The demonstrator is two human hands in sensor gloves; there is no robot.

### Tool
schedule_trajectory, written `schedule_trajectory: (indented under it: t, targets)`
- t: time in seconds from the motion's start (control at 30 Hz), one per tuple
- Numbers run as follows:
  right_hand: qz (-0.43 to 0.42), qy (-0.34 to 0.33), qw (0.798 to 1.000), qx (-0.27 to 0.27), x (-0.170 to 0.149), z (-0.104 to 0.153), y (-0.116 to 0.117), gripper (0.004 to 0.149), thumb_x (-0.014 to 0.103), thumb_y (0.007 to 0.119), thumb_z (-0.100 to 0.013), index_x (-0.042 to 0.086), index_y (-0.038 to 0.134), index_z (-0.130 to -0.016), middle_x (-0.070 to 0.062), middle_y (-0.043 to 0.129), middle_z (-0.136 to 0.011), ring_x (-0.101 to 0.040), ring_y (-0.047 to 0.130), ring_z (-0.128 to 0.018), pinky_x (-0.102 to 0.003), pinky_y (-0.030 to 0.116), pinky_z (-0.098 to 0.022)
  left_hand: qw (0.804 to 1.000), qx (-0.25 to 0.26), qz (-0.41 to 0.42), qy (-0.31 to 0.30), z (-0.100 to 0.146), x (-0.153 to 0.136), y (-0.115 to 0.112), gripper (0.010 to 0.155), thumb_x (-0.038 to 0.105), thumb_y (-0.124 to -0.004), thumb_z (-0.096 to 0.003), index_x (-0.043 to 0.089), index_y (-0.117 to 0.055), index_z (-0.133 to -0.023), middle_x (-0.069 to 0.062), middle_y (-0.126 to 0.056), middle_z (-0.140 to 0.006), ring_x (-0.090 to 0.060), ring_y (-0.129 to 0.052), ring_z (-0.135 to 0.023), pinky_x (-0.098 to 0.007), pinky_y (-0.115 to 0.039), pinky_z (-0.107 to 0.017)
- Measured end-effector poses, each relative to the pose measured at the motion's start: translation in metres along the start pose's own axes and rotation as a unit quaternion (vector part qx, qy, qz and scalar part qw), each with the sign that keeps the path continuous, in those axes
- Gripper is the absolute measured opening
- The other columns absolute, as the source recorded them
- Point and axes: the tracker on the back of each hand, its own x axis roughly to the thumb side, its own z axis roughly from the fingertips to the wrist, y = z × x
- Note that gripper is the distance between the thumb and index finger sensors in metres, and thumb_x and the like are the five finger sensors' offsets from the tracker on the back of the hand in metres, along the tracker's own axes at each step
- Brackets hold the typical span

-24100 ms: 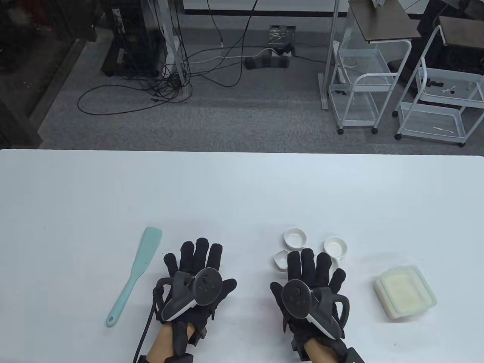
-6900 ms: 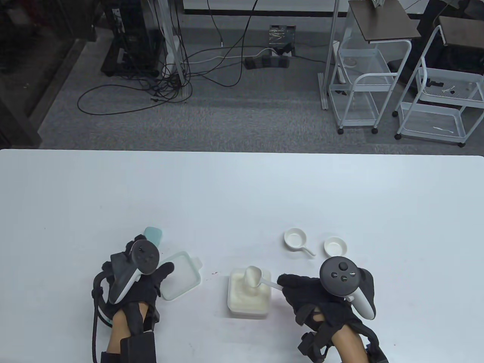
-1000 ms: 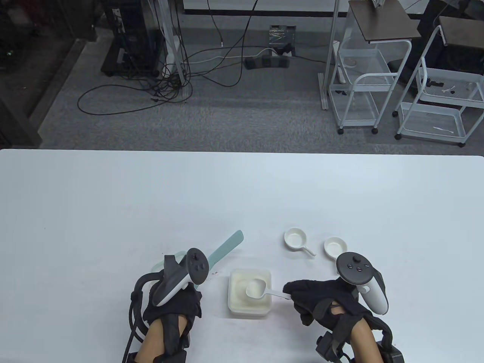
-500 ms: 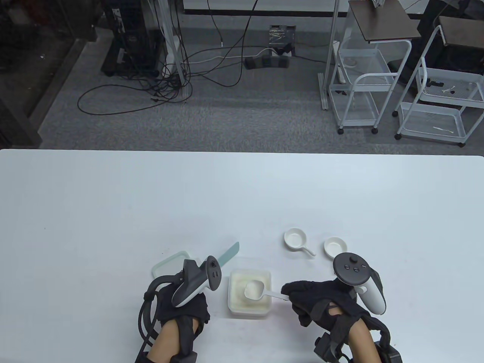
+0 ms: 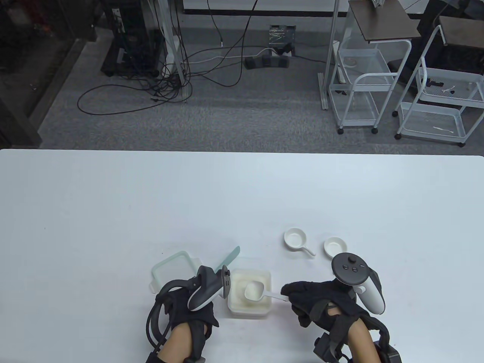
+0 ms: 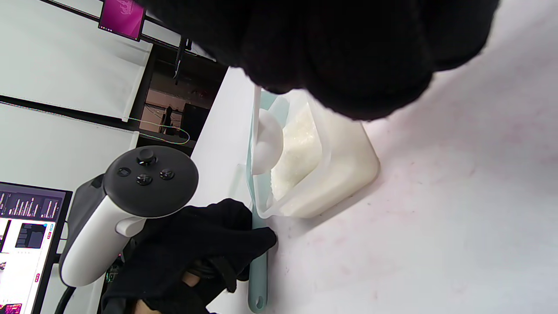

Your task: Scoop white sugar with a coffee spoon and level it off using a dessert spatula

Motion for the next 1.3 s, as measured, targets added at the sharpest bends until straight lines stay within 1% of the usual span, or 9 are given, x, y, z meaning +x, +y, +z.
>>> schedule_trajectory:
  t: [0.1,0.23,0.37,0.43,0.53,0.6,0.73,1.0,1.3]
  targets:
    - [0.000,0.000,1.000,0.001,0.000,0.000,0.000,0.043,0.020,0.074,-0.050,0.001,0.078,-0.089,-0.013,0.092,-0.048,-0.025,0.096,-0.033,-0.060,0.076,-0.049,1.000,-0.002,0.006,0.001,0.003,-0.002,0.003,0.056,0.058,-0.084,-0.0437,0.020,-0.084,-0.085,0.001,-0.102,-0.074,-0.011,-0.113,-0.047,-0.044,-0.085,-0.060]
    - [-0.001,0.001,1.000,0.000,0.000,0.000,0.000,0.043,0.020,0.074,-0.050,0.001,0.078,-0.089,-0.013,0.092,-0.048,-0.025,0.096,-0.033,-0.060,0.076,-0.049,0.997,0.038,0.060,-0.017,0.011,-0.013,0.014,0.067,0.061,-0.081,-0.0440,0.020,-0.074,-0.096,-0.005,-0.093,-0.090,-0.020,-0.107,-0.066,-0.051,-0.079,-0.065]
    - [-0.001,0.001,1.000,0.002,0.000,-0.001,0.001,0.043,0.020,0.074,-0.050,0.001,0.078,-0.089,-0.013,0.092,-0.048,-0.025,0.096,-0.033,-0.060,0.076,-0.049,0.988,0.100,0.111,-0.049,0.017,-0.020,0.023,0.097,0.068,-0.073,-0.0410,0.014,-0.040,-0.114,-0.019,-0.057,-0.116,-0.044,-0.078,-0.097,-0.068,-0.059,-0.072]
    - [0.000,0.001,1.000,0.000,0.000,-0.001,0.001,0.043,0.020,0.074,-0.050,0.001,0.078,-0.089,-0.013,0.092,-0.048,-0.025,0.096,-0.033,-0.060,0.076,-0.049,0.979,0.131,0.125,-0.089,0.019,-0.021,0.027,0.107,0.071,-0.069,-0.0383,0.014,-0.023,-0.116,-0.023,-0.031,-0.122,-0.056,-0.056,-0.105,-0.075,-0.045,-0.072]
    - [-0.001,0.002,1.000,0.000,0.000,-0.001,0.001,0.043,0.020,0.074,-0.050,0.001,0.078,-0.089,-0.013,0.092,-0.048,-0.025,0.096,-0.034,-0.060,0.076,-0.049,0.957,0.203,0.145,-0.147,0.023,-0.023,0.032,0.109,0.073,-0.067,-0.0368,0.015,-0.017,-0.115,-0.025,-0.018,-0.122,-0.061,-0.041,-0.106,-0.079,-0.035,-0.070]
    - [-0.002,0.002,1.000,0.000,0.000,-0.001,0.001,0.043,0.020,0.074,-0.050,0.001,0.077,-0.089,-0.013,0.092,-0.048,-0.025,0.096,-0.034,-0.060,0.076,-0.049,0.942,0.237,0.160,-0.176,0.026,-0.023,0.035,0.108,0.073,-0.066,-0.0362,0.016,-0.018,-0.115,-0.024,-0.019,-0.121,-0.062,-0.039,-0.105,-0.079,-0.035,-0.069]
    - [-0.002,0.002,1.000,0.002,-0.001,-0.001,0.001,0.043,0.019,0.074,-0.050,0.001,0.077,-0.089,-0.014,0.091,-0.049,-0.026,0.096,-0.034,-0.060,0.076,-0.050,0.928,0.234,0.199,-0.212,0.028,-0.025,0.036,0.106,0.073,-0.065,-0.0364,0.018,-0.019,-0.115,-0.024,-0.018,-0.122,-0.062,-0.038,-0.105,-0.079,-0.034,-0.069]
    - [-0.008,-0.004,1.000,-0.010,-0.001,0.000,-0.002,0.043,0.019,0.074,-0.050,0.002,0.077,-0.090,-0.014,0.091,-0.050,-0.026,0.095,-0.035,-0.061,0.075,-0.050,0.923,0.235,0.214,-0.215,0.028,-0.028,0.037,0.104,0.073,-0.065,-0.0368,0.019,-0.021,-0.115,-0.024,-0.020,-0.122,-0.060,-0.041,-0.106,-0.078,-0.037,-0.069]
    - [-0.098,-0.035,0.982,-0.159,-0.010,0.022,-0.041,0.044,0.019,0.074,-0.050,0.002,0.076,-0.090,-0.014,0.091,-0.051,-0.026,0.095,-0.036,-0.061,0.075,-0.050,0.926,0.234,0.211,-0.209,0.027,-0.030,0.036,0.103,0.072,-0.065,-0.0375,0.021,-0.021,-0.115,-0.023,-0.018,-0.122,-0.061,-0.039,-0.106,-0.079,-0.036,-0.069]
